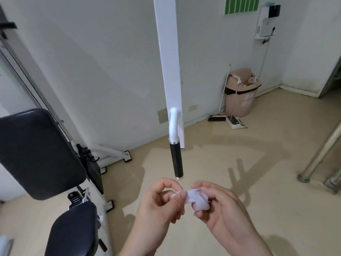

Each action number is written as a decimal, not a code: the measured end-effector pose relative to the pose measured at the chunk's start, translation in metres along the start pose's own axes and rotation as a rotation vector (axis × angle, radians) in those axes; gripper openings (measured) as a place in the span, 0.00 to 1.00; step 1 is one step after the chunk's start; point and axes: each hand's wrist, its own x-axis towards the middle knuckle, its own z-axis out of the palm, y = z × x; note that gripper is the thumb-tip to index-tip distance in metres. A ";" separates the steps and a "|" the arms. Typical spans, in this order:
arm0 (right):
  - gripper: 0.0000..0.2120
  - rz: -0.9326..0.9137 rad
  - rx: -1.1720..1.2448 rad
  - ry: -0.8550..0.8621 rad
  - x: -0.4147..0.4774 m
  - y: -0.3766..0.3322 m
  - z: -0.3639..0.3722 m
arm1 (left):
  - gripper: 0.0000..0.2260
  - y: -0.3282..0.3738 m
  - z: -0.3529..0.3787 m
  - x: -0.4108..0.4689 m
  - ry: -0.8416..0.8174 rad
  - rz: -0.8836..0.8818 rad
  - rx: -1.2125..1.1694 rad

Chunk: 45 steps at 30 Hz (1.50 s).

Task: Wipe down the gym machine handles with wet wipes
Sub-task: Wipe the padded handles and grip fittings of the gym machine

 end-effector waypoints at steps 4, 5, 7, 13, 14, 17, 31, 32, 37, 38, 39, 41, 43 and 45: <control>0.13 -0.062 -0.484 -0.210 0.032 -0.017 -0.003 | 0.12 -0.007 -0.004 0.030 0.066 -0.008 -0.129; 0.10 -0.080 -0.594 -0.204 0.040 -0.021 -0.004 | 0.13 -0.008 -0.005 0.038 0.068 -0.014 -0.145; 0.06 -0.108 -0.728 -0.160 0.057 -0.032 -0.006 | 0.13 -0.013 -0.008 0.052 0.057 -0.024 -0.173; 0.05 -0.241 -0.989 -0.039 0.096 -0.051 -0.008 | 0.05 -0.021 0.000 0.081 0.135 0.013 -0.077; 0.05 -0.257 -0.966 -0.016 0.101 -0.051 -0.008 | 0.04 -0.022 0.002 0.084 0.173 0.016 -0.063; 0.08 -0.321 -0.893 0.046 0.118 -0.048 -0.014 | 0.02 -0.027 0.008 0.093 0.251 0.028 -0.030; 0.12 -0.239 -0.792 -0.311 0.192 -0.060 -0.020 | 0.12 -0.051 0.064 0.132 1.138 0.199 0.285; 0.11 -0.251 -0.816 -0.327 0.195 -0.061 -0.020 | 0.08 -0.053 0.069 0.133 1.126 0.226 0.327; 0.06 -0.272 -0.892 -0.395 0.202 -0.064 -0.019 | 0.21 -0.066 0.084 0.142 1.194 0.255 0.491; 0.06 -0.272 -0.910 -0.416 0.203 -0.064 -0.018 | 0.20 -0.066 0.081 0.146 1.204 0.264 0.523; 0.05 -0.272 -0.926 -0.437 0.204 -0.065 -0.017 | 0.16 -0.065 0.077 0.149 1.202 0.266 0.537; 0.05 -0.280 -0.943 -0.469 0.205 -0.067 -0.015 | 0.10 -0.061 0.071 0.152 1.177 0.252 0.476; 0.05 -0.288 -0.954 -0.487 0.204 -0.068 -0.011 | 0.12 -0.058 0.062 0.152 1.154 0.210 0.420; 0.05 -0.270 -0.919 -0.509 0.202 -0.067 -0.005 | 0.14 -0.060 0.051 0.150 1.119 0.134 0.495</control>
